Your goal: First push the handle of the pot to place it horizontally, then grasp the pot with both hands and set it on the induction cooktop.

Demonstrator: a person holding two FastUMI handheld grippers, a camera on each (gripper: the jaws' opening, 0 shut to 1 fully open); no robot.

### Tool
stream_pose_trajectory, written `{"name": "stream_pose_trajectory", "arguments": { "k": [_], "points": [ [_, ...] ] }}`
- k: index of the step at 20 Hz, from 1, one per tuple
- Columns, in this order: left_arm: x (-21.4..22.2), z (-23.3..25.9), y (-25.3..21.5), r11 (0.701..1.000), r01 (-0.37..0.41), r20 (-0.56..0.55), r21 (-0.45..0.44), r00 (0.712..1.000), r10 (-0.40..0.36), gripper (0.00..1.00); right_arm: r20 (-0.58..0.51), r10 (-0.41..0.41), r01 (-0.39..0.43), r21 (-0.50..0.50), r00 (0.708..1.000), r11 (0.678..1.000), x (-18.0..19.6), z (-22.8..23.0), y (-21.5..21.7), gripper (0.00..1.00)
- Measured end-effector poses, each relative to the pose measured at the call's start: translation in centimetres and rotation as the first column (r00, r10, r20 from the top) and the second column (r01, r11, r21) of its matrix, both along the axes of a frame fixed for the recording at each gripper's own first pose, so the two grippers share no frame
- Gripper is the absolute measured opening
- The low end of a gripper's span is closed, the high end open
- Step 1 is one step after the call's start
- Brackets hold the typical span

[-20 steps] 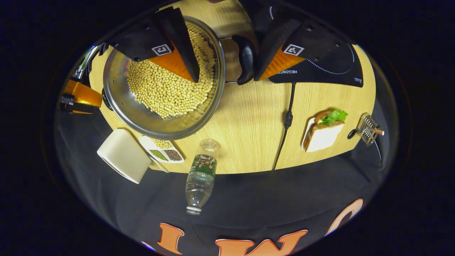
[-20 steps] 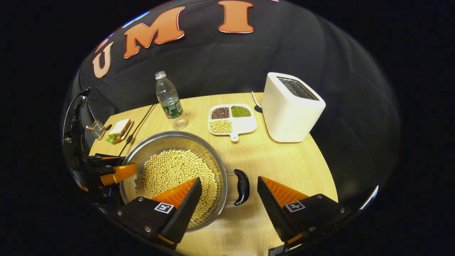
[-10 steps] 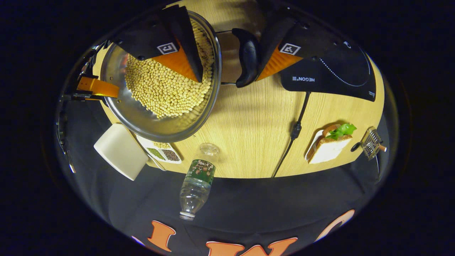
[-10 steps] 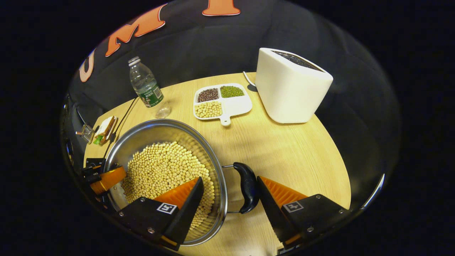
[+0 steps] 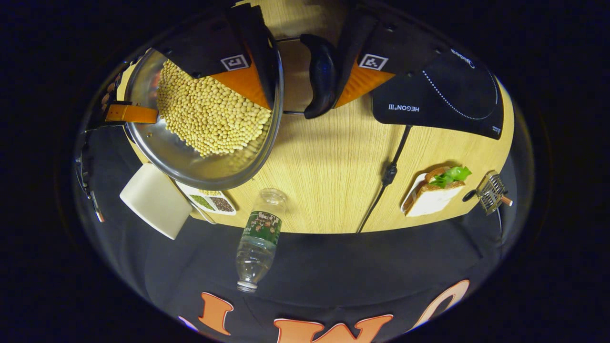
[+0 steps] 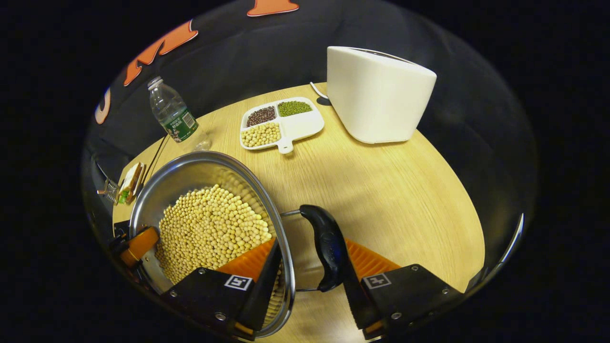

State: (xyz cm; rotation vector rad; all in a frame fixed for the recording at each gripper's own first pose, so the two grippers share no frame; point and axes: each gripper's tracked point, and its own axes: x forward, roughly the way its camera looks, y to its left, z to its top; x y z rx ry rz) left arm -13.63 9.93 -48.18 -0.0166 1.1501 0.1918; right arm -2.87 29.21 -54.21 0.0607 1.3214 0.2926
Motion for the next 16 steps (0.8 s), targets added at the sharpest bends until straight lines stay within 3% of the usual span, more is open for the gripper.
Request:
{"name": "stream_pose_trajectory", "arguments": {
  "k": [4, 5, 6, 8, 9, 10, 16],
  "points": [
    [-0.1, 0.5, 0.3, 0.999, -0.018, -0.009, 0.037, 1.000, 0.019, 0.67, -0.036, -0.023, 0.024, 0.011, 0.999, 1.000, -0.8, 0.2, 0.3, 0.61],
    [-0.1, 0.9, 0.4, 0.999, -0.019, -0.008, 0.044, 1.000, 0.020, 0.67, -0.039, -0.020, 0.021, 0.016, 0.999, 1.000, -1.0, 0.4, 0.6, 0.53],
    [-0.3, 1.7, 0.6, 0.998, -0.017, 0.003, 0.052, 1.000, 0.017, 0.69, -0.026, -0.015, 0.016, 0.024, 1.000, 1.000, -0.9, 0.8, 0.6, 0.57],
    [0.3, 3.2, 0.9, 0.998, -0.015, 0.029, 0.065, 0.999, 0.013, 0.67, 0.005, -0.021, 0.020, 0.047, 1.000, 0.999, -0.8, 3.0, 0.6, 0.54],
    [0.5, 4.2, 1.1, 0.998, -0.020, 0.040, 0.068, 0.999, 0.017, 0.67, 0.019, -0.017, 0.016, 0.052, 1.000, 0.999, -0.5, 3.9, 0.8, 0.48],
    [0.9, 5.2, 1.4, 0.997, -0.026, 0.052, 0.072, 0.998, 0.022, 0.67, 0.039, -0.008, 0.005, 0.059, 0.999, 0.998, -0.2, 4.7, 1.0, 0.53],
    [2.1, 11.8, 3.7, 0.992, -0.067, 0.132, 0.111, 0.990, 0.052, 0.67, 0.138, 0.028, -0.043, 0.108, 0.990, 0.993, 0.9, 10.4, 3.7, 0.53]
  ]
}}
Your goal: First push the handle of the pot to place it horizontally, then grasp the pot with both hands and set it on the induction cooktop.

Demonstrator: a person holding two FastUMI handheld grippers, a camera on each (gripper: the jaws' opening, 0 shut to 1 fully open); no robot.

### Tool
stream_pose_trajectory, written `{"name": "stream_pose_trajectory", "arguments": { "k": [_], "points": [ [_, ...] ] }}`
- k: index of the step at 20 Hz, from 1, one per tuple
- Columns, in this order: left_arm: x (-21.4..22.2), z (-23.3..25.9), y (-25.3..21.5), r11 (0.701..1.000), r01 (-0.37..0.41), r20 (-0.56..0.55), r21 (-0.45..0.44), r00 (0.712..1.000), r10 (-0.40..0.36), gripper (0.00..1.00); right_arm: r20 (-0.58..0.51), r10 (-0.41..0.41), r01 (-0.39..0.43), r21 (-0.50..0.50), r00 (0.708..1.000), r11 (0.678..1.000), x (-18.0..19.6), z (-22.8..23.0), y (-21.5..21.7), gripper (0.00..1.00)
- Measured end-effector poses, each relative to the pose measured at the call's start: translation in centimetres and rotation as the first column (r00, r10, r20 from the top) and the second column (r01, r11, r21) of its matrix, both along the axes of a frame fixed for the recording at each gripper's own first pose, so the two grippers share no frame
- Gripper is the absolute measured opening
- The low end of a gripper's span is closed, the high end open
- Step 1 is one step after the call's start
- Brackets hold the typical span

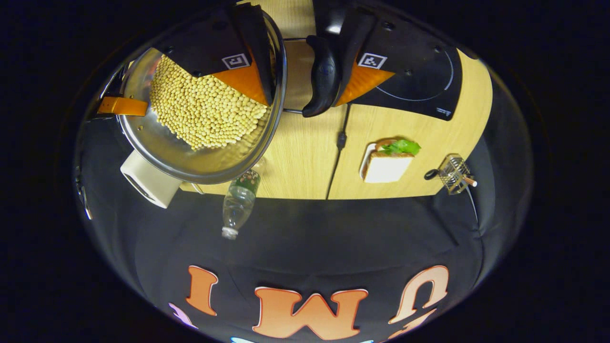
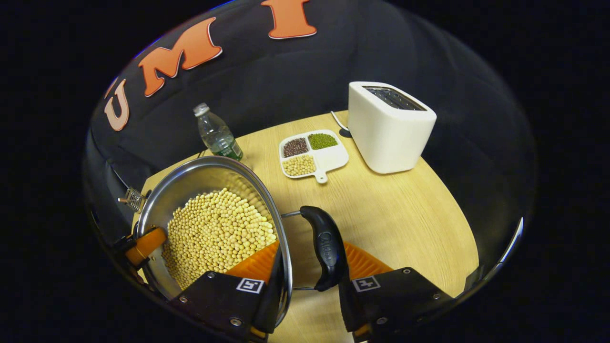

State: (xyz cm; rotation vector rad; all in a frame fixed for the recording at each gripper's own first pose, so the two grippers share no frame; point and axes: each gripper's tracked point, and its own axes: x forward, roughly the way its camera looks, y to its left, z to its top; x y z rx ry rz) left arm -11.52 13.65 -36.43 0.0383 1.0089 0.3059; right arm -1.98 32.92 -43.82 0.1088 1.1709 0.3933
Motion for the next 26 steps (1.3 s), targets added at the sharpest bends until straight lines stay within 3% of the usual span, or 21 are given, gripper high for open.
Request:
{"name": "stream_pose_trajectory", "arguments": {
  "k": [9, 17, 22, 26],
  "points": [
    [-1.9, 11.2, 6.8, 0.993, -0.093, 0.090, 0.074, 0.992, 0.086, 0.67, 0.088, 0.093, -0.102, 0.101, 0.992, 0.990, -0.8, 8.6, 8.6, 0.53],
    [-6.4, 21.3, 9.8, 0.972, -0.195, 0.143, 0.133, 0.974, 0.176, 0.68, 0.133, 0.192, -0.212, 0.163, 0.972, 0.963, -3.8, 12.7, 17.4, 0.52],
    [-7.2, 23.5, 10.2, 0.960, -0.240, 0.150, 0.148, 0.964, 0.218, 0.68, 0.147, 0.231, -0.255, 0.171, 0.962, 0.952, -5.7, 13.8, 22.0, 0.53],
    [-7.3, 22.3, 9.8, 0.960, -0.235, 0.140, 0.150, 0.967, 0.215, 0.68, 0.137, 0.238, -0.259, 0.167, 0.962, 0.951, -6.8, 13.4, 24.2, 0.53]
  ]
}}
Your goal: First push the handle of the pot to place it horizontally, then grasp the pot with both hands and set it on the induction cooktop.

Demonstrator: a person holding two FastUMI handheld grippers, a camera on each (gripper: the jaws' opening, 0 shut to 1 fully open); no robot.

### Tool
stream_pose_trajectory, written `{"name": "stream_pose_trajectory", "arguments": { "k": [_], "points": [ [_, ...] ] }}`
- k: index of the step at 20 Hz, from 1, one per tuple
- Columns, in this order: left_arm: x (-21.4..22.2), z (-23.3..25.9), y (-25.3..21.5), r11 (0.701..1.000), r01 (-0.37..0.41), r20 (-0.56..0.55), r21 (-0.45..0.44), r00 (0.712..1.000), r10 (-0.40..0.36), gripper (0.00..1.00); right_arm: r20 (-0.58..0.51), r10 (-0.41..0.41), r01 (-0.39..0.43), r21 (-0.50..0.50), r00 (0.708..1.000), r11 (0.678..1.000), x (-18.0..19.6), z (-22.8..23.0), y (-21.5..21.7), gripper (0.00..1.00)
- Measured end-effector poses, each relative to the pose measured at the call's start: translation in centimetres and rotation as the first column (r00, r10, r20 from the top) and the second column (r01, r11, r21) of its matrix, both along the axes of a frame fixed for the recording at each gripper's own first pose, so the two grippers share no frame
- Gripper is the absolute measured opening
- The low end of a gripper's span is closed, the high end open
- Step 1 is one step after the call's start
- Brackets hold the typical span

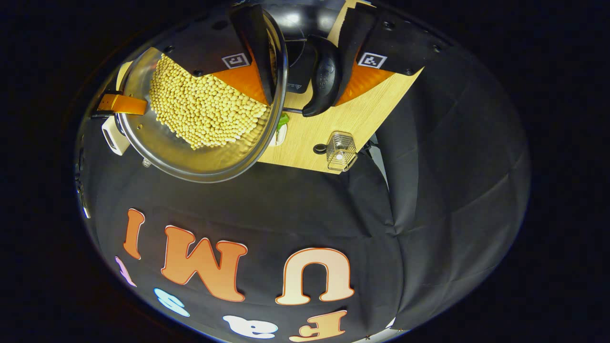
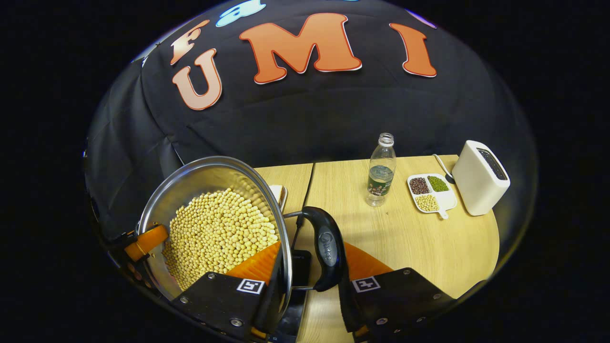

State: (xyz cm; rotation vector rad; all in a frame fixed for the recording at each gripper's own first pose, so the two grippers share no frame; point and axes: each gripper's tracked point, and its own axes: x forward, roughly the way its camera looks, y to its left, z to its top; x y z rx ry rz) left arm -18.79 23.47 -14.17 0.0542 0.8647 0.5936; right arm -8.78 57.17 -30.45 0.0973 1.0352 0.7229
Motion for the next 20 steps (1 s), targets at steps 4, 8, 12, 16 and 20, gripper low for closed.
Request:
{"name": "stream_pose_trajectory", "arguments": {
  "k": [4, 8, 12, 16, 20],
  "points": [
    [0.1, -1.1, 0.0, 0.999, -0.003, -0.028, -0.033, 1.000, 0.002, 0.67, -0.017, -0.002, 0.002, -0.032, 1.000, 0.999, -1.6, -1.5, 1.3, 0.53],
    [0.4, -1.8, 0.1, 0.998, -0.003, -0.058, -0.067, 0.998, -0.001, 0.68, -0.036, -0.011, 0.008, -0.075, 0.999, 0.997, -3.0, -3.6, 2.0, 0.53],
    [0.6, -1.7, 0.4, 0.995, -0.006, -0.091, -0.102, 0.996, -0.003, 0.67, -0.054, -0.025, 0.019, -0.113, 0.998, 0.993, -3.8, -5.8, 2.2, 0.53],
    [0.7, -1.9, 0.5, 0.993, -0.003, -0.111, -0.119, 0.994, -0.010, 0.69, -0.074, -0.033, 0.022, -0.141, 0.997, 0.990, -4.5, -7.6, 2.2, 0.53],
    [0.8, -1.8, 0.8, 0.990, -0.017, -0.131, -0.137, 0.991, -0.001, 0.69, -0.088, -0.029, 0.014, -0.161, 0.996, 0.987, -5.1, -8.8, 2.6, 0.53]
  ]
}}
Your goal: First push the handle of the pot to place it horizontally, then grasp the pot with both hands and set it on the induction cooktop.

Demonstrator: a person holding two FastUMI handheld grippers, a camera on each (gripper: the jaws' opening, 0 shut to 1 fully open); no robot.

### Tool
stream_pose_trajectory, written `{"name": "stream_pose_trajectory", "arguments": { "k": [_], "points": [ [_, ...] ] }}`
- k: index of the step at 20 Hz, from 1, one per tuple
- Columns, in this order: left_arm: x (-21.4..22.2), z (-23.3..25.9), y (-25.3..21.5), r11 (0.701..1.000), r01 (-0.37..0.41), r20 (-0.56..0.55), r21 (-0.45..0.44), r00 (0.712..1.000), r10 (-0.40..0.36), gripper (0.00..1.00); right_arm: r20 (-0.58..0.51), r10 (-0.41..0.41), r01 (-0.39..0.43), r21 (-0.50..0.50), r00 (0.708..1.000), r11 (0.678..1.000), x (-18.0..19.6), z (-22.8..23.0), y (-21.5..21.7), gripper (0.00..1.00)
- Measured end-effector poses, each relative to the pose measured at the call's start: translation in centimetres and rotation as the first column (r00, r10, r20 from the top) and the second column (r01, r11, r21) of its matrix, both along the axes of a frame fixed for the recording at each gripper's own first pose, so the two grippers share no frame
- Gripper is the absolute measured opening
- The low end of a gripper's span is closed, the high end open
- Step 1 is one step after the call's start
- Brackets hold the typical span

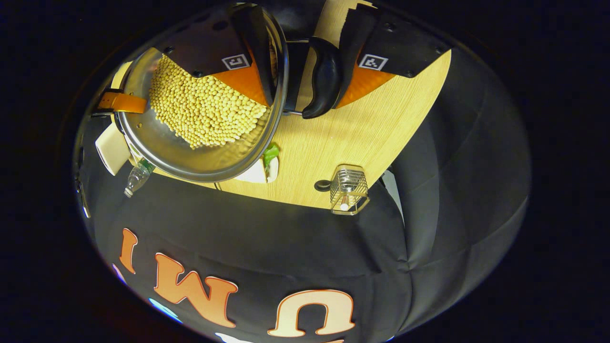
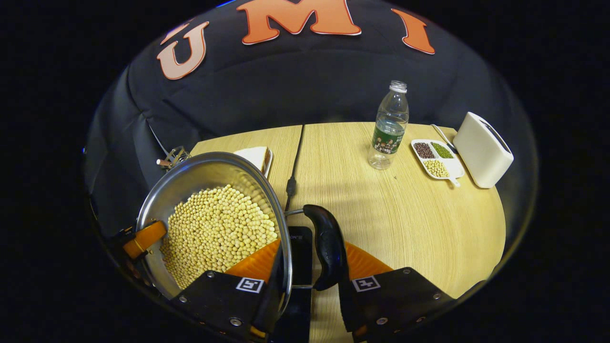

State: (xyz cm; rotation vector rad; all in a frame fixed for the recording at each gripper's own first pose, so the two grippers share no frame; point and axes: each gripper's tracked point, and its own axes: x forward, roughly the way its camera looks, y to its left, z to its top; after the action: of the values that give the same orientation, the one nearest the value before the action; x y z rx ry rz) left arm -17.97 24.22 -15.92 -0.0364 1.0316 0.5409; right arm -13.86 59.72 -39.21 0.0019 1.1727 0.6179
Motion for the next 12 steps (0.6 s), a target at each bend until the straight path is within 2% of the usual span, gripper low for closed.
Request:
{"name": "stream_pose_trajectory", "arguments": {
  "k": [12],
  "points": [
    [-0.1, 0.2, -0.1, 0.999, -0.026, -0.050, -0.026, 0.998, 0.025, 0.69, -0.043, 0.015, -0.017, -0.026, 0.999, 1.000, -2.0, -2.9, 0.0, 0.53]
  ]
}}
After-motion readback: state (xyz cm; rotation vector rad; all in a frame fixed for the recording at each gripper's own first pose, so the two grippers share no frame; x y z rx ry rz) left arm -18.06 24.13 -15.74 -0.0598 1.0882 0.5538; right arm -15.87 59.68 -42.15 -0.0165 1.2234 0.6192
